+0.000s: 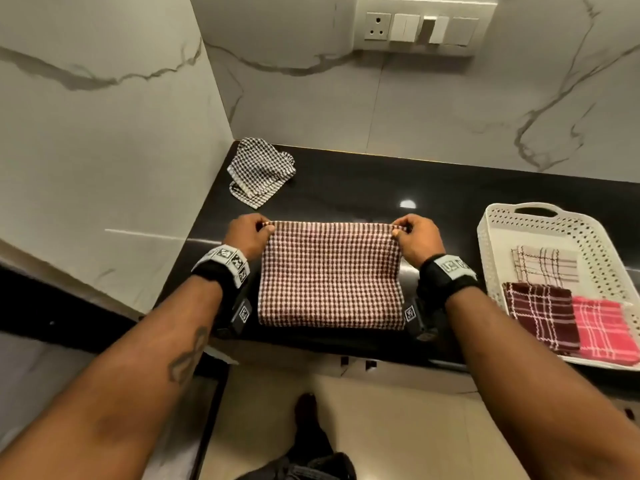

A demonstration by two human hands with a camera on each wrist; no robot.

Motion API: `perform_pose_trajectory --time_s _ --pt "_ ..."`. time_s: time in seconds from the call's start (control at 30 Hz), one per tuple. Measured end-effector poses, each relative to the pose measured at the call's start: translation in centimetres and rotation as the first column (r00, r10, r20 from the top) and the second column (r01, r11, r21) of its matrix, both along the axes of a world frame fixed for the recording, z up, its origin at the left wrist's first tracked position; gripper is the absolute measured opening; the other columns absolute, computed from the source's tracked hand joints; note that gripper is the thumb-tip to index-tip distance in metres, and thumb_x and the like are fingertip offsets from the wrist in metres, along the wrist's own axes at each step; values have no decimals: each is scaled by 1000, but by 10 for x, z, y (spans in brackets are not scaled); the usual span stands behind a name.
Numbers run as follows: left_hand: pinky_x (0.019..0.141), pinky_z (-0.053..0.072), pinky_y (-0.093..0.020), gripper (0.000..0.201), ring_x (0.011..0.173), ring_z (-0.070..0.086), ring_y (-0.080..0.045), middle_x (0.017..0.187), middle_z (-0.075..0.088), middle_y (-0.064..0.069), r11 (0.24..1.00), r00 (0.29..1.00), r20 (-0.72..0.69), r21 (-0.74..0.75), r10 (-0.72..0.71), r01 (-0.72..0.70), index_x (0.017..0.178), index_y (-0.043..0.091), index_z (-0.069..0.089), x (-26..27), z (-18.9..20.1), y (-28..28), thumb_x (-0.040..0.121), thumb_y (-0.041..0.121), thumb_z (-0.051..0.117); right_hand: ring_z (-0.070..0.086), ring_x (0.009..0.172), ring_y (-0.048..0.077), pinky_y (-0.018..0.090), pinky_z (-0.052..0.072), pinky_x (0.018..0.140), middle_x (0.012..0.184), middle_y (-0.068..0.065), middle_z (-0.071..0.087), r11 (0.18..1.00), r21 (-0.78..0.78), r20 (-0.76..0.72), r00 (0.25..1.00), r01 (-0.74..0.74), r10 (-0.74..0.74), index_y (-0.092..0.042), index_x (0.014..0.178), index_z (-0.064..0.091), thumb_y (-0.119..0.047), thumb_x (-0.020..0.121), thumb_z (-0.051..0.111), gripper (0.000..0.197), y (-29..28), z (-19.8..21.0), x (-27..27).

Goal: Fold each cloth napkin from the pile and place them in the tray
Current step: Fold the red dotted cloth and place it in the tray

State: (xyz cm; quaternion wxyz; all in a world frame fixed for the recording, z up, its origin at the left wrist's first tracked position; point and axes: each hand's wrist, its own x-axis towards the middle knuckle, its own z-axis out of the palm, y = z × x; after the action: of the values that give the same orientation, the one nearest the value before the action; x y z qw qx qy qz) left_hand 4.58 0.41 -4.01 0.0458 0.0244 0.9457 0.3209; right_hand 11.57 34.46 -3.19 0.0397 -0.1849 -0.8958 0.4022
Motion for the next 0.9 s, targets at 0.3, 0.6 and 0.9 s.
perform_pose_trajectory --time_s 0.3,0.6,0.9 --pt "81 51 -30 7 87 67 -24 89 70 -4 996 988 143 -75 54 -43 86 17 69 -65 -64 13 86 22 73 66 96 29 28 45 80 99 12 73 983 149 188 973 108 -136 -8 93 72 -8 92 59 13 2 -68 -63" --pt "94 45 -45 37 111 54 -29 123 53 -8 927 955 -150 -317 -258 201 126 14 50 -37 -54 34 93 28 56 53 114 37 49 45 94 125 15 52 832 543 218 976 -116 -6 -8 121 52 -11 92 50 30 -35 -49 -56" --pt "124 -5 -43 80 152 -13 -18 166 -10 -1 607 816 199 -578 -543 545 158 20 -4 16 -86 13 94 66 5 -27 147 19 51 -19 115 159 -1 -31 707 288 613 692 -646 382 -22 155 -19 -70 96 14 83 -40 -81 5"
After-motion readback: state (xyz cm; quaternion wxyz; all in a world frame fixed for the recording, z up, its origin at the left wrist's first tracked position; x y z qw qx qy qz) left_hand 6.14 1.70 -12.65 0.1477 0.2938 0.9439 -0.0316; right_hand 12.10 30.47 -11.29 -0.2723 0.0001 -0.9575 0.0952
